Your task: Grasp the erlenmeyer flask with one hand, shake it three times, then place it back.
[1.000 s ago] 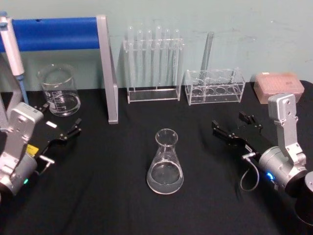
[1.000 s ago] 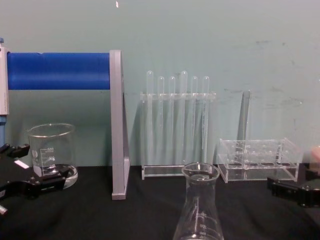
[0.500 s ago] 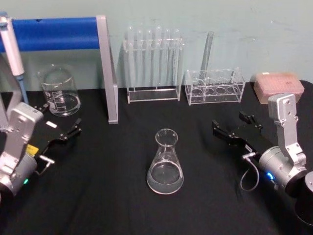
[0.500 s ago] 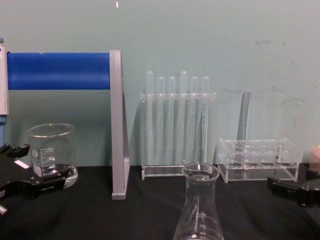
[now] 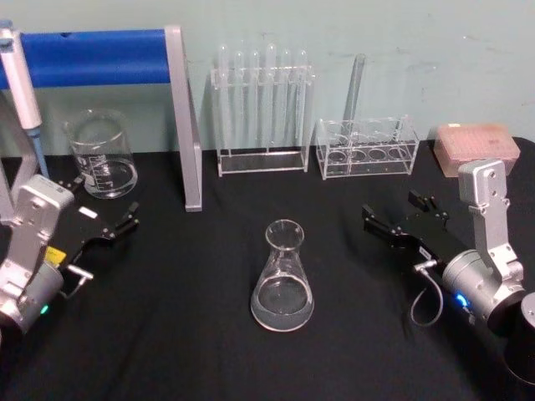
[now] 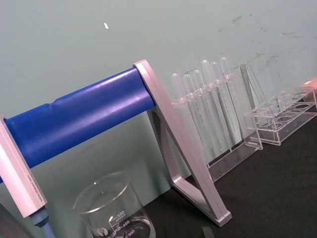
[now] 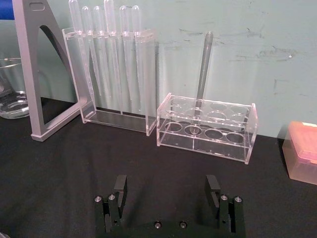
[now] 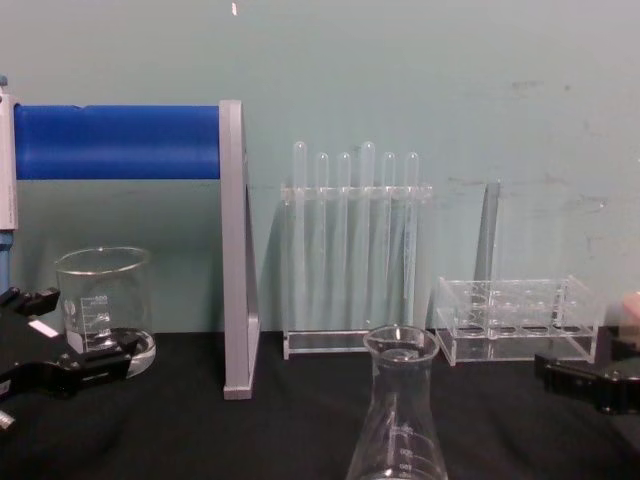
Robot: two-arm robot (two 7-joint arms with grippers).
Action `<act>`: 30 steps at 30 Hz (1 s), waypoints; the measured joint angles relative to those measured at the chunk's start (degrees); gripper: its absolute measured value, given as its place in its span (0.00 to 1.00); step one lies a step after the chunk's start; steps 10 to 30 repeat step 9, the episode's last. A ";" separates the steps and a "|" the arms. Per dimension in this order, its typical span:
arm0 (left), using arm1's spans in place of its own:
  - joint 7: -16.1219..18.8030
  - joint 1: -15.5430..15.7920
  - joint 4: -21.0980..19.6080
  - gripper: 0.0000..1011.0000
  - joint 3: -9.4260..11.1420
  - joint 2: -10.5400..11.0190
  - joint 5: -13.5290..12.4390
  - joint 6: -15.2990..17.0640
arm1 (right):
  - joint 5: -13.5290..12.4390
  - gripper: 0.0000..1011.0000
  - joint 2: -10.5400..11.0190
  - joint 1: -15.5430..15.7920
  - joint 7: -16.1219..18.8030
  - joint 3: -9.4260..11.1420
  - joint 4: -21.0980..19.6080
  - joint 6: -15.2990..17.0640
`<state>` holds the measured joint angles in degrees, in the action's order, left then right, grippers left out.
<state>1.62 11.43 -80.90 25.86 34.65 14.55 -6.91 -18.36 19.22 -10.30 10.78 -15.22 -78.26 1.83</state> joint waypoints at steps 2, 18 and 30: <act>0.00 0.00 0.00 0.99 0.00 0.00 0.00 0.00 | 0.00 0.99 0.00 0.00 0.00 0.00 0.00 0.00; 0.00 0.00 0.00 0.99 0.00 0.00 0.00 0.00 | 0.00 0.99 0.00 0.00 0.00 0.00 0.00 0.00; 0.00 0.00 0.00 0.99 0.00 0.00 0.00 0.00 | 0.00 0.99 0.00 0.00 0.00 0.00 0.00 0.00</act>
